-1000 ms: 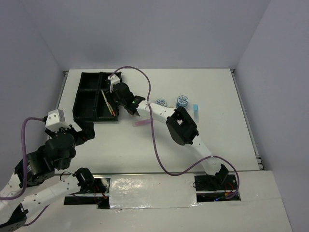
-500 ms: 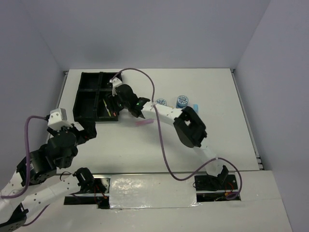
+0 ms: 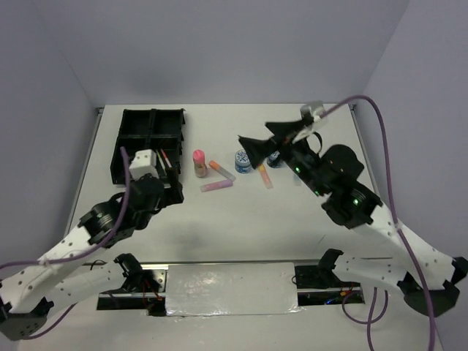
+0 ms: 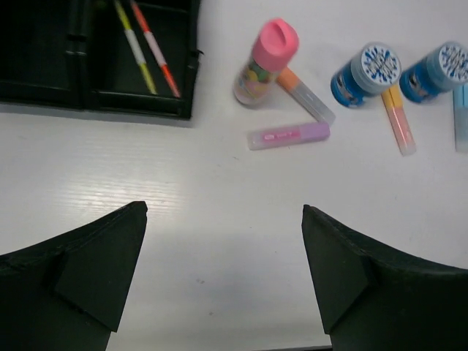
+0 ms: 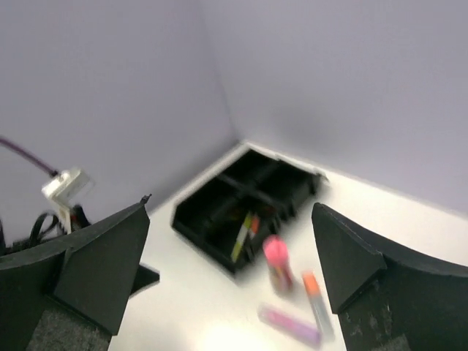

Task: Sort the stationery into containers
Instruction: Place the pen in the storage box, then pick up the pen from the center of the board.

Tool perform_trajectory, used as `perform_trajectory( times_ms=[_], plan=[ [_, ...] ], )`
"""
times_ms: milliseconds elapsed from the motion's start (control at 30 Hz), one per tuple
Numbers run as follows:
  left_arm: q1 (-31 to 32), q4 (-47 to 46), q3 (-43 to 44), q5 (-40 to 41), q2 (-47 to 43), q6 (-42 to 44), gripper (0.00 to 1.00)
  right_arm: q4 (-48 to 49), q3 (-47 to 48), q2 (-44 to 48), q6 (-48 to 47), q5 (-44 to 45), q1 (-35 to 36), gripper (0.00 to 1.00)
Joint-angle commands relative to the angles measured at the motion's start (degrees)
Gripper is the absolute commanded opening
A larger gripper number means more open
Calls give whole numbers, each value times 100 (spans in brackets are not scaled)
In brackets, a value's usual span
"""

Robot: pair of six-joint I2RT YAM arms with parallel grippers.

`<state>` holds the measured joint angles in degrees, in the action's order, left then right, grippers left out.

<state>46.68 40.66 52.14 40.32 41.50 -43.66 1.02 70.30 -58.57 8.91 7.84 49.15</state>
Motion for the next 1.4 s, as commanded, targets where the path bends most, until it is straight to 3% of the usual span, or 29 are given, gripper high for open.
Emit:
perform_trajectory(
  times_ms=[0, 233, 367, 567, 867, 1067, 1367],
  plan=[
    [17, -884, -11, -796, 788, 112, 99, -1445, -973, 712, 189, 964, -107, 100],
    [456, -841, 832, -877, 2827, 50, 99, -2535, -2116, 2444, 805, 1309, -493, 100],
    [667, -1201, 1333, -1130, 3890, 874, 99, -2799, -2354, 2710, 727, 1019, -538, 100],
    [536, -2220, 1378, -2509, 4419, 2218, 99, -2669, -2565, 3113, 753, 764, -564, 100],
    [-211, -2565, 1597, -3283, 5306, 3590, 99, -2317, -2759, 3114, 568, 78, -564, 100],
    [-667, -2853, 1589, -3608, 5826, 3821, 99, -2281, -2794, 3097, 481, -36, -564, 100],
    [-835, -2888, 1668, -3627, 6485, 3900, 98, -2237, -2768, 3105, 410, -212, -573, 100]
  ],
)
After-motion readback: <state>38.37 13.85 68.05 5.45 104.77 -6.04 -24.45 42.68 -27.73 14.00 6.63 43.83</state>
